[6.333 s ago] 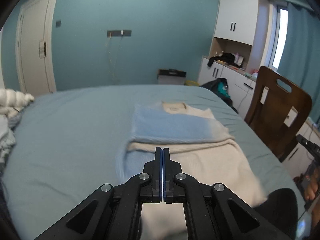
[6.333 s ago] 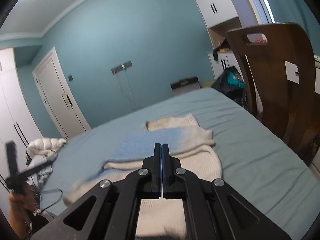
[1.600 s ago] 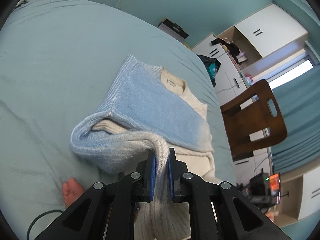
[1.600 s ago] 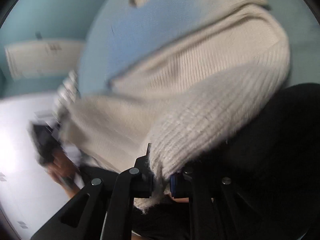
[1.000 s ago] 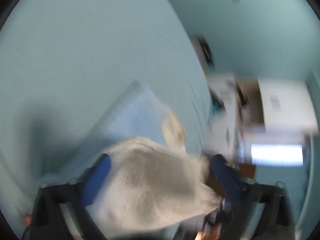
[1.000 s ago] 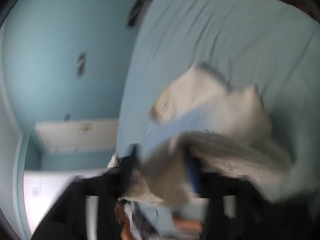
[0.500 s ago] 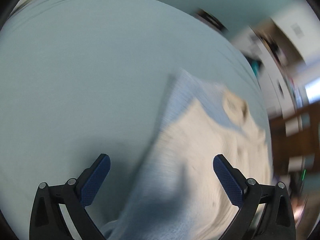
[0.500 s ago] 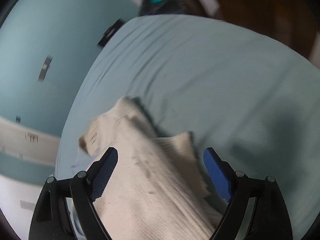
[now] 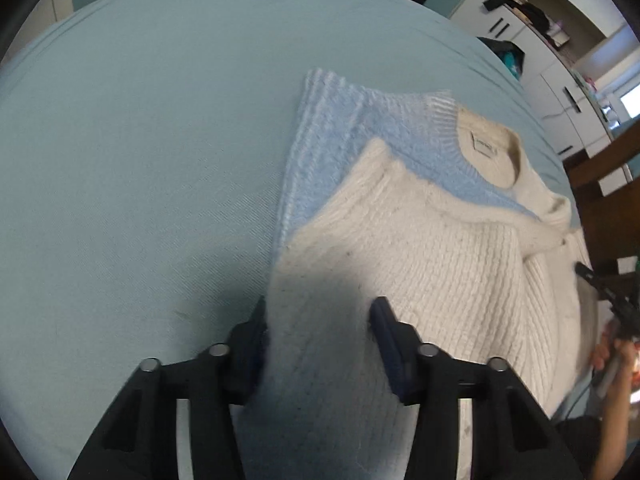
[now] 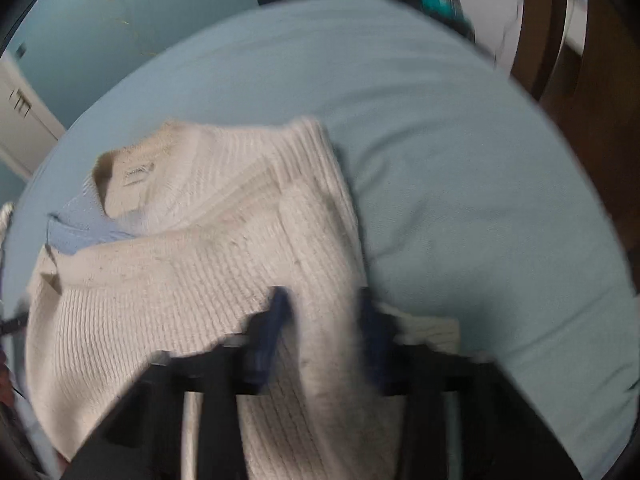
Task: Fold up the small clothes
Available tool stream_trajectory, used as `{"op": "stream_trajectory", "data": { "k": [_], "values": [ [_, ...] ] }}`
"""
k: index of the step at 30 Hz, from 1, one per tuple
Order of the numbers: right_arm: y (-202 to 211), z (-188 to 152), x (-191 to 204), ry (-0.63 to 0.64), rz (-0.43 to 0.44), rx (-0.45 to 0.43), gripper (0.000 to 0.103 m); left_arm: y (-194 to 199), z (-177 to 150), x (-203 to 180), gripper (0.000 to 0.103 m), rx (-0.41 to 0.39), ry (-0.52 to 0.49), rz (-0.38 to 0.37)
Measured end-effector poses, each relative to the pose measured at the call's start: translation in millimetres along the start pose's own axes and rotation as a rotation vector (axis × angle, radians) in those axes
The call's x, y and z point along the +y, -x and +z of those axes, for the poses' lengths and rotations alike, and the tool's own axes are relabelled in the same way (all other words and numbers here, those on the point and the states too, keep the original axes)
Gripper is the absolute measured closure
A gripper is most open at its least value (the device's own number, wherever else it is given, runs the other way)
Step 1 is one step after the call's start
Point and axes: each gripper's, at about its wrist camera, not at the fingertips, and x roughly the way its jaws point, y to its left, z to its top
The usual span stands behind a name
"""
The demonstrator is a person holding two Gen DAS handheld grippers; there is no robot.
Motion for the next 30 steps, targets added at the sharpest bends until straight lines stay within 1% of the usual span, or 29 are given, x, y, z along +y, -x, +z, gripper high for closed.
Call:
{"op": "stream_trajectory", "data": {
  "k": [1, 2, 4, 6, 7, 8, 10, 11, 12, 13, 14, 15, 16, 18, 19, 20, 23, 25, 27, 30],
  "values": [
    [10.9, -3.2, 3.7, 0.02, -0.03, -0.035, 0.093, 6.8, -0.4, -1.0, 0.077, -0.028, 0.01, 0.003],
    [22.0, -6.9, 5.4, 0.025, -0.049, -0.071, 0.094, 13.3, -1.2, 0.7, 0.086, -0.046, 0.019, -0.011],
    [46.4, -14.8, 4.3, 0.016, -0.052, -0.153, 0.095, 29.3, -3.3, 3.3, 0.089, -0.09, 0.049, -0.044],
    [74.1, -20.6, 3.7, -0.003, -0.031, -0.234, 0.096, 48.3, -7.2, 4.0, 0.09, -0.154, 0.064, -0.061],
    [91.0, -25.2, 2.0, -0.017, -0.011, -0.288, 0.096, 64.8, -11.6, 4.2, 0.09, -0.199, 0.076, -0.072],
    [105.8, -29.3, 0.0, -0.036, 0.006, -0.339, 0.097, 75.9, -13.7, 4.1, 0.091, -0.224, 0.094, -0.09],
    [131.9, -38.8, -3.7, -0.094, 0.038, -0.43, 0.097, 102.5, -20.5, 7.5, 0.091, -0.276, 0.148, -0.146],
    [148.4, -49.4, -7.0, -0.131, 0.054, -0.491, 0.097, 122.1, -26.5, 9.6, 0.091, -0.318, 0.173, -0.192],
    [159.9, -57.8, -8.4, -0.155, 0.062, -0.534, 0.097, 136.4, -31.4, 10.2, 0.091, -0.35, 0.182, -0.226],
    [181.8, -73.9, -13.4, -0.186, 0.077, -0.602, 0.097, 154.6, -39.3, 10.0, 0.091, -0.392, 0.176, -0.263],
    [197.0, -84.1, -17.5, -0.202, 0.085, -0.641, 0.097, 175.6, -51.0, 6.8, 0.091, -0.447, 0.149, -0.29],
    [209.2, -92.9, -17.7, -0.22, 0.097, -0.674, 0.097, 189.6, -60.6, 3.6, 0.091, -0.483, 0.122, -0.3],
    [224.3, -103.1, -18.3, -0.247, 0.124, -0.711, 0.097, 210.4, -77.4, 0.2, 0.091, -0.54, 0.091, -0.317],
    [260.8, -125.8, -26.5, -0.302, 0.208, -0.786, 0.097, 233.4, -98.4, 1.1, 0.092, -0.59, 0.083, -0.336],
    [265.9, -130.0, -22.9, -0.306, 0.23, -0.806, 0.097, 248.2, -113.4, 2.3, 0.092, -0.625, 0.087, -0.357],
    [282.5, -137.9, -22.2, -0.307, 0.251, -0.839, 0.097, 257.2, -122.3, 2.8, 0.092, -0.651, 0.088, -0.371],
    [314.6, -147.4, -14.9, -0.31, 0.311, -0.904, 0.097, 288.3, -151.6, 2.8, 0.093, -0.732, 0.078, -0.391],
    [331.1, -150.1, -10.4, -0.299, 0.323, -0.947, 0.097, 304.7, -166.1, 5.2, 0.093, -0.758, 0.085, -0.407],
    [344.0, -157.4, -10.1, -0.309, 0.352, -0.98, 0.097, 323.3, -182.9, 6.6, 0.093, -0.779, 0.089, -0.441],
    [354.7, -162.0, -10.2, -0.314, 0.391, -1.008, 0.098, 342.7, -200.6, 0.1, 0.093, -0.806, 0.049, -0.443]
  ]
}}
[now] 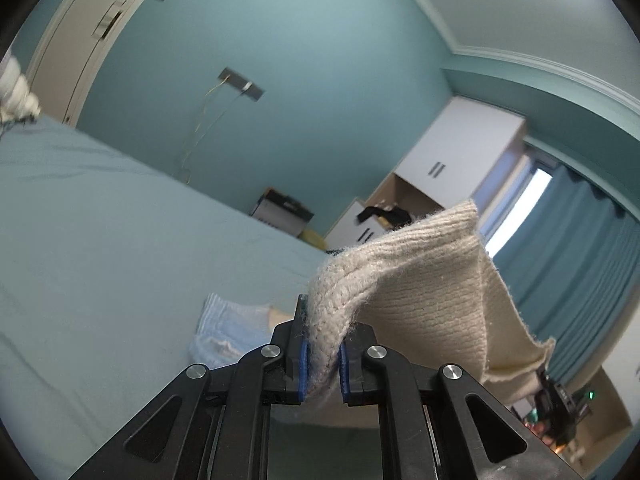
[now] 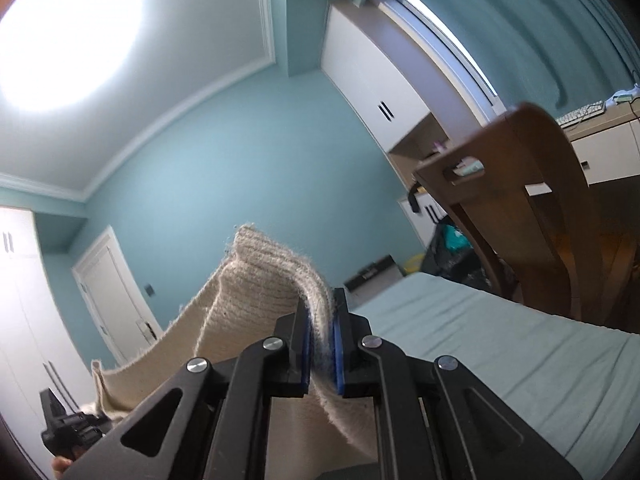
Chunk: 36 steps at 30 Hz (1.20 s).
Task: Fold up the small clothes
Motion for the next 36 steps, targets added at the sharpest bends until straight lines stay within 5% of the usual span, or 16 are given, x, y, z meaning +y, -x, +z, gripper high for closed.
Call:
{"op": "stream_trajectory", "data": {
  "k": [6, 13, 21, 28, 30, 31, 32, 34, 36],
  "values": [
    [19.1, 6.7, -6.6, 0.021, 0.044, -0.017, 0.098, 21.6, -9.1, -21.1, 0.093, 0.04, -0.057, -0.038],
    [-11.4, -29.2, -39.2, 0.028, -0.044, 0.196, 0.098, -48.7, -39.0, 21.7, 0.093, 0.267, 0.087, 0.058],
    [-100.4, -36.6, -69.0, -0.013, -0.131, 0.286, 0.097, -143.5, -23.3, 70.5, 0.093, 0.389, 0.374, 0.083],
    [-245.5, -51.1, -112.5, -0.125, -0.234, 0.458, 0.097, -270.4, -32.8, 121.8, 0.092, 0.478, 0.525, 0.203],
    [-289.6, -76.2, -135.3, -0.134, -0.27, 0.556, 0.093, -307.6, -47.5, 149.3, 0.085, 0.53, 0.555, 0.202],
    [-312.1, -95.8, -154.7, -0.15, -0.279, 0.623, 0.092, -321.5, -59.4, 165.5, 0.071, 0.569, 0.588, 0.218],
    [-329.5, -117.2, -174.0, -0.166, -0.306, 0.707, 0.084, -328.4, -76.5, 184.1, 0.039, 0.593, 0.65, 0.255],
    [-348.3, -157.4, -211.7, -0.215, -0.426, 0.893, 0.078, -322.5, -100.8, 205.5, 0.009, 0.562, 0.723, 0.361],
    [-349.0, -182.4, -239.9, -0.268, -0.496, 1.008, 0.066, -321.7, -104.9, 209.4, 0.005, 0.553, 0.7, 0.415]
  ]
}}
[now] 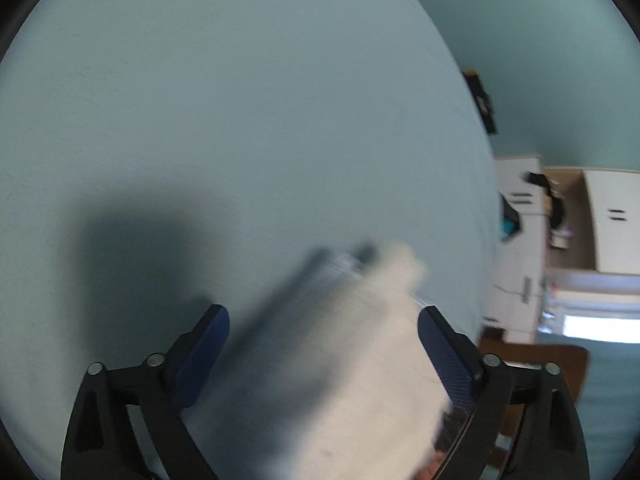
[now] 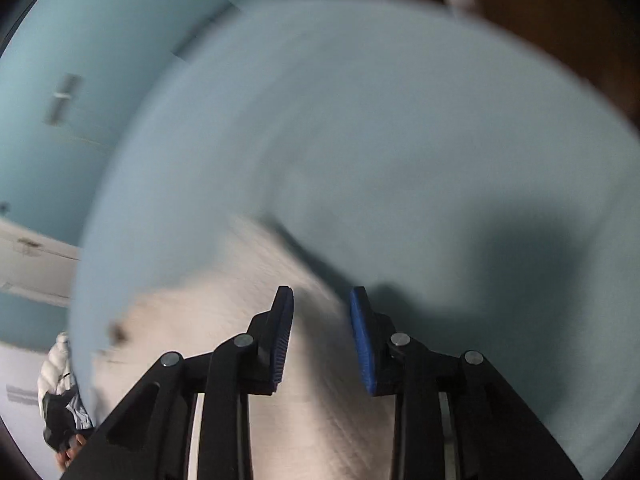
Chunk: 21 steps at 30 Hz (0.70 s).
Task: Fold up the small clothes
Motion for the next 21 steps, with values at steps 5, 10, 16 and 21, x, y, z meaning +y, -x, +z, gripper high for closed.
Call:
{"op": "stream_trajectory", "data": {
  "k": [5, 10, 16, 21],
  "values": [
    [29.8, 6.3, -5.0, 0.029, 0.017, -0.111, 0.008, 8.4, -5.2, -33.1, 0.005, -0.031, -0.238, 0.112],
    [19.3, 6.6, 0.5, 0.09, 0.067, -0.017, 0.006, -3.4, -21.8, -69.5, 0.005, 0.037, -0.541, 0.15],
    [8.1, 12.9, -9.0, 0.104, 0.053, 0.033, 0.006, -18.7, -32.5, -89.3, 0.006, 0.05, -0.625, 0.151],
    [7.9, 25.4, 11.7, 0.236, 0.014, -0.027, 0.007, -19.2, -20.0, -98.7, 0.006, -0.05, -0.597, 0.134]
  ]
}}
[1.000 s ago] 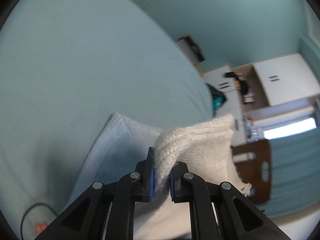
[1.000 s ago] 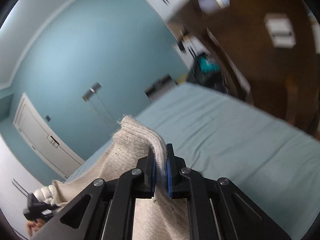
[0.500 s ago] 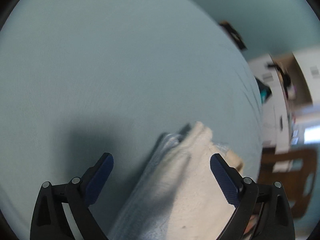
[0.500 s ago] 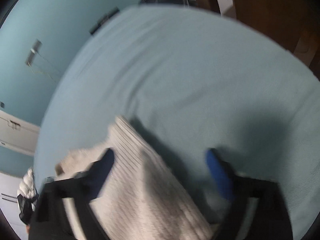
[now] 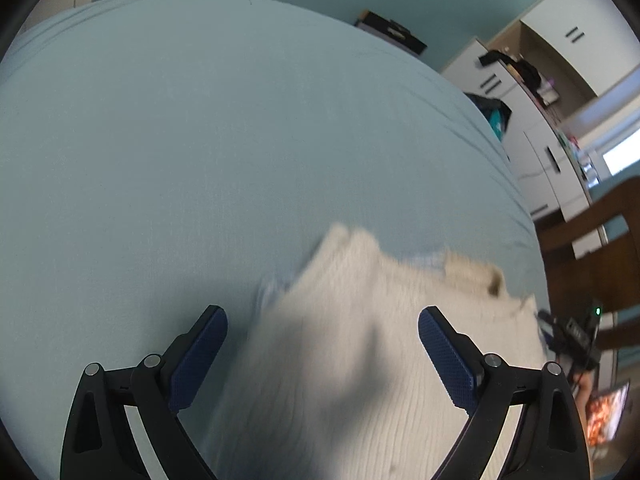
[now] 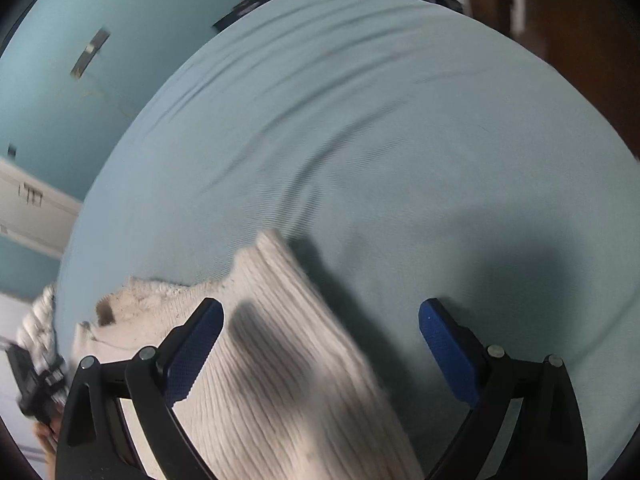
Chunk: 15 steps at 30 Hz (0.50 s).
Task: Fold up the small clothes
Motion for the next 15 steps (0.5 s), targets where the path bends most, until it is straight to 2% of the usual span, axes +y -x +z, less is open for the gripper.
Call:
{"op": "stream_trajectory", "data": {
  "k": [1, 3, 4, 5, 6, 7, 9, 11, 13, 15],
  "values": [
    [-7.3, -2.5, 7.5, 0.03, -0.003, 0.014, 0.009, -0.8, 3.0, 5.1, 0.008, 0.002, 0.008, -0.014],
    [-12.9, -7.1, 18.3, 0.088, -0.021, 0.029, 0.031, -13.2, 8.3, 0.6, 0.017, 0.034, -0.002, -0.065],
    [-14.2, -7.0, 23.1, 0.117, -0.035, 0.028, 0.04, -17.2, 9.9, -4.5, 0.024, 0.046, -0.027, -0.059],
    [-12.6, -7.4, 29.3, 0.156, -0.035, 0.024, 0.062, -20.0, 11.0, -11.5, 0.051, 0.042, -0.071, -0.024],
    [-11.0, -6.8, 32.6, 0.175, -0.04, 0.019, 0.077, -22.4, 12.1, -15.1, 0.071, 0.046, -0.102, 0.002],
    [-4.7, -8.4, 37.1, 0.204, -0.063, -0.004, 0.082, -27.6, 14.2, -17.1, 0.09, 0.07, -0.112, 0.024],
    [19.9, -16.4, 45.7, 0.27, -0.101, -0.098, 0.089, -23.3, 14.7, -15.1, 0.093, 0.038, -0.094, 0.003],
    [44.5, -23.9, 51.5, 0.314, -0.102, -0.183, 0.091, -6.3, 16.1, -16.9, 0.094, -0.015, -0.124, -0.043],
    [69.1, -32.0, 58.5, 0.334, -0.068, -0.267, 0.092, 19.8, 17.5, -13.9, 0.094, -0.097, -0.136, -0.065],
    [91.3, -37.4, 64.2, 0.307, -0.02, -0.352, 0.092, 51.4, 19.3, -6.2, 0.094, -0.222, -0.1, -0.136]
  ]
}}
